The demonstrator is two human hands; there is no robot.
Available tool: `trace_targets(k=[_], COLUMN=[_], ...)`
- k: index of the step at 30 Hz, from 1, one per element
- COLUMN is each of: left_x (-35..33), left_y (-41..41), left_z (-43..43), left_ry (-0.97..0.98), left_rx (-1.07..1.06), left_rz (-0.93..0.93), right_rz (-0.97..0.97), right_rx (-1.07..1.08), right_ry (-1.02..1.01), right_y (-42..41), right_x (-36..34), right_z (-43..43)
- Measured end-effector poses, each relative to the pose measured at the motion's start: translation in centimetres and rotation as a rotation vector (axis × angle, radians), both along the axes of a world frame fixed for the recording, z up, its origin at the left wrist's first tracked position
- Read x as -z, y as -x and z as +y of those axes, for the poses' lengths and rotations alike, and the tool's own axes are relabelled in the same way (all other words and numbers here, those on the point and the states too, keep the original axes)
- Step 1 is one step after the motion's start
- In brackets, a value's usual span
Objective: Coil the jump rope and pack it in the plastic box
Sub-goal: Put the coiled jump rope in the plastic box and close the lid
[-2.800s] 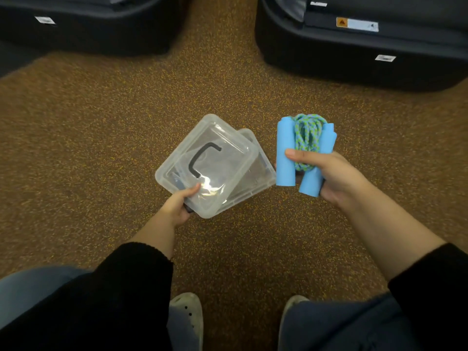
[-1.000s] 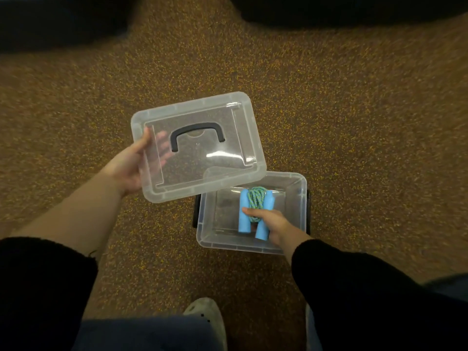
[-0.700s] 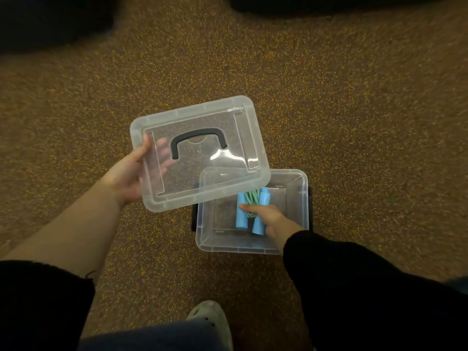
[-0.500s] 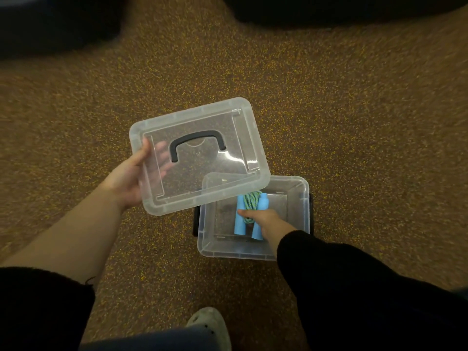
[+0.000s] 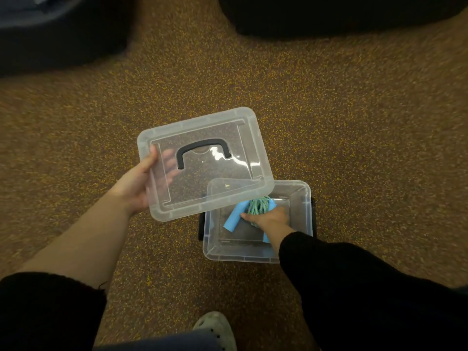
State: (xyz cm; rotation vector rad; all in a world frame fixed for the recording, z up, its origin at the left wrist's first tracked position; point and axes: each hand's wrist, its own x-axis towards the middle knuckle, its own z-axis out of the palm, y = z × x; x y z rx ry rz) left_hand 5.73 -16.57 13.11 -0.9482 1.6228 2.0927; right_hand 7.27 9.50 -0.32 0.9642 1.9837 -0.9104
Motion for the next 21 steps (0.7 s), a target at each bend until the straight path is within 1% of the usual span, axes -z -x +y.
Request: trace_targets(k=[5,10,13,15,17,21], left_x=[-0.9,-1.4,-2.0,-2.3,-2.4,-2.7], left_y=[0.0,-0.3,-0.5,-0.6,-0.7,-0.9], left_z=[0.5,0.0,0.2,0.2,0.1,0.1], left_ry=[-0.014,0.011,0.034,0.042,0.031,0.011], left_rx=[0.005,0.003,0.012,0.010,0.002,0.011], left_rz=[-0.008,-0.035,-0.046,-0.045,-0.043,-0.027], right_rz=[0.036,0.066,0.087,0.135,0.136,0.171], right_rx=[-0.159,-0.301,-0.481,-0.560,-0.553,-0.392], right_ry=[-0.016,0.047,0.032,0.058,0.095,0.139], right_y=[0.3,0.2,0.0,0.0,-0.1,-0.2], right_x=[0.2,5.0,-0.2,-1.7,-1.9,-1.6], right_z=[0.1,0.7,0.5,0.9,1.5,2.2])
